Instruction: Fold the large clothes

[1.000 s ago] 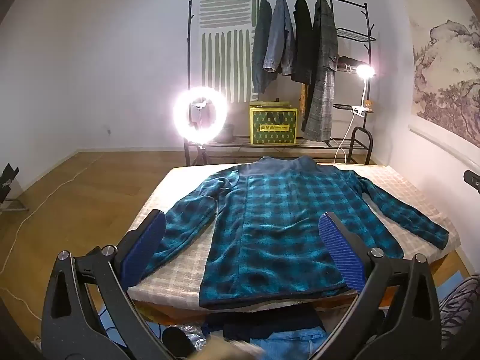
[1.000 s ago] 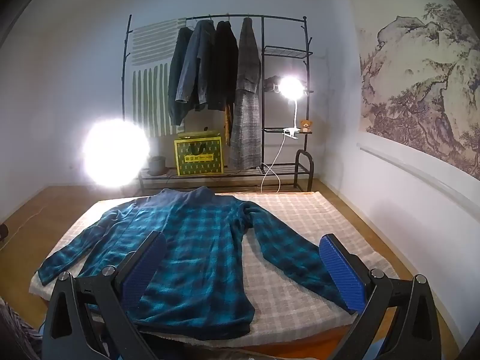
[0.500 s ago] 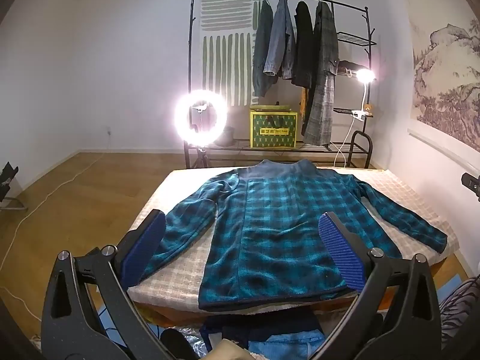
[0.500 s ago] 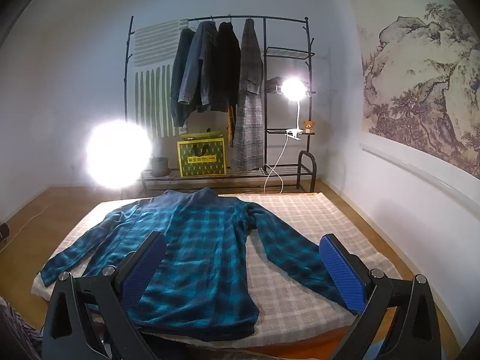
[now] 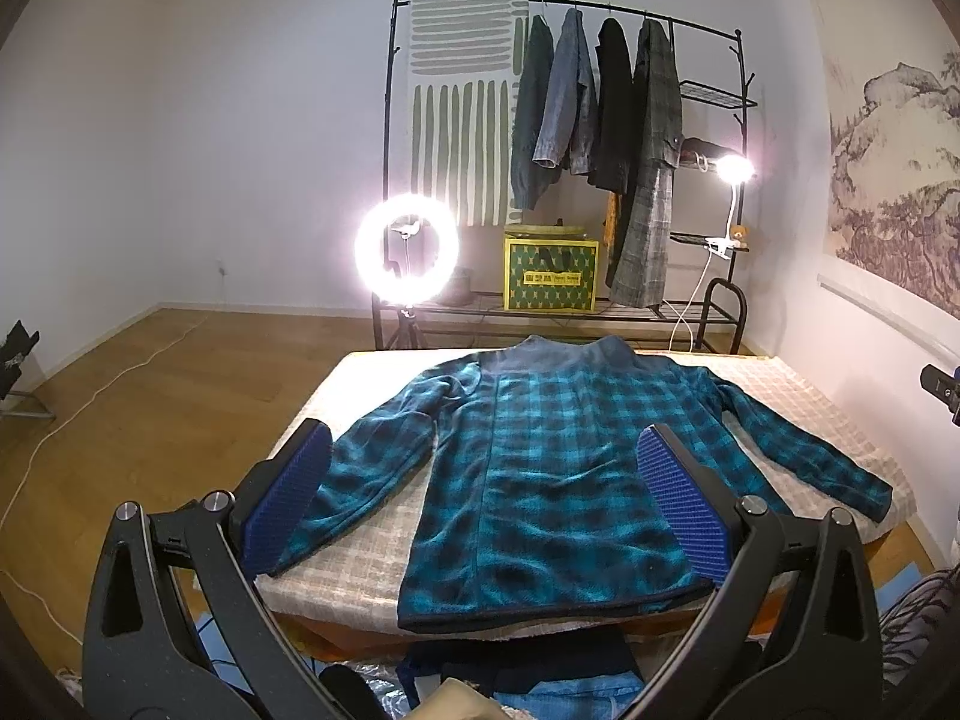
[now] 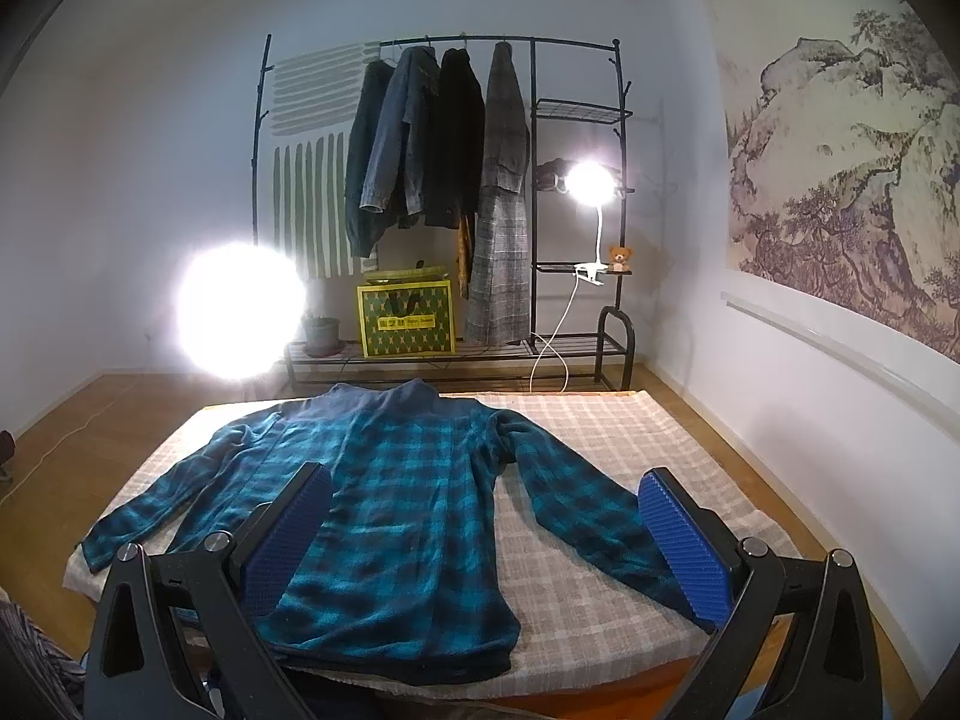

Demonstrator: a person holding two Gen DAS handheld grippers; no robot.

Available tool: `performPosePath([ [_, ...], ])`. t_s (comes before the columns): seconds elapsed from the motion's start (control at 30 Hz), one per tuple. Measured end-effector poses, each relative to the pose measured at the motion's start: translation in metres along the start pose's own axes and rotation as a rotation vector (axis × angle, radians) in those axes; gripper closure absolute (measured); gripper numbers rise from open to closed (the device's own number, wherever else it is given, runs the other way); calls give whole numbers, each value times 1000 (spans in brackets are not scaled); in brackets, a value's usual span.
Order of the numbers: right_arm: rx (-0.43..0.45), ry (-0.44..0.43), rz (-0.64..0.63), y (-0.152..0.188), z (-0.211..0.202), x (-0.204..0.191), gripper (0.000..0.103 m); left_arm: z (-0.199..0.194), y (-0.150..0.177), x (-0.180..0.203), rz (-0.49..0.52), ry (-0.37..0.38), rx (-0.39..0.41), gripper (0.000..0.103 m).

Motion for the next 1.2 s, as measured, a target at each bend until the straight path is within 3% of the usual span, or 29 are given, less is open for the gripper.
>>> performPosePath([
  [1.2,3,-20,-14,1,1,-8,0,-3,-2,-2,0,0,5,0],
])
Point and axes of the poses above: each gripper's, at about its wrist camera, not at the fingertips, and z roughly the way its jaws point, x to its right, y to its underside, the point moved 8 cm from there along z, roughly the way its jaws point, and after that the axes turned 3 degrees about z, right-handed, at the moved point
